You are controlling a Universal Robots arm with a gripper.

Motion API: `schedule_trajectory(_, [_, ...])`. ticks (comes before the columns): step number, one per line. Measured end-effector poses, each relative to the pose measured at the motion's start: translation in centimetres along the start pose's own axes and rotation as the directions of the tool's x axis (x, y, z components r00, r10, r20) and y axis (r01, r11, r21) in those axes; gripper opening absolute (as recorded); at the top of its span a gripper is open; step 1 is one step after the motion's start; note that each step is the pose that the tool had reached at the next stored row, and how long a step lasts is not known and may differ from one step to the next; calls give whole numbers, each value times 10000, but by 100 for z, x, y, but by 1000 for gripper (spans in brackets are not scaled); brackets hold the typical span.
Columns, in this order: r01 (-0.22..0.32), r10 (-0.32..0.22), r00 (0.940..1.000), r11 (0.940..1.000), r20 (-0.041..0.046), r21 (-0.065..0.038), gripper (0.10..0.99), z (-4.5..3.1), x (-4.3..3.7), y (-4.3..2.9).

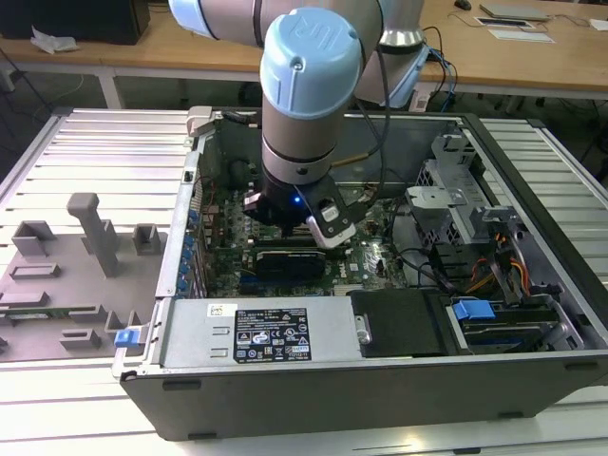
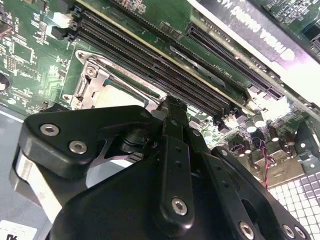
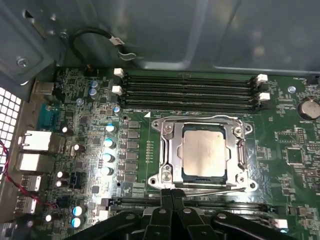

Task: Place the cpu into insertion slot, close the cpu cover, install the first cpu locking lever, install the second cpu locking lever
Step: 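Install the second cpu locking lever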

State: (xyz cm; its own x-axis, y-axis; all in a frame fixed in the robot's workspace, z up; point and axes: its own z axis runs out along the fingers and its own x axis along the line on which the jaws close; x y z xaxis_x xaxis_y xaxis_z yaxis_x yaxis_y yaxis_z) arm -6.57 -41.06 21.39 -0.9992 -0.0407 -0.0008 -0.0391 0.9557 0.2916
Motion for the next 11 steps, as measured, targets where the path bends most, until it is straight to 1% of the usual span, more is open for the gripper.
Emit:
schedule_trajectory(4, [-34, 34, 10000, 10000, 10, -22, 106, 41, 8, 15])
schedule_trajectory(7, [-182, 183, 9998, 9998, 47, -22, 106, 75, 23, 13])
schedule_trajectory(9, [-279, 279, 9996, 9996, 76, -23, 106, 85, 48, 11])
schedule_trajectory(11, [-323, 323, 9994, 9995, 91, -23, 106, 92, 104, 12])
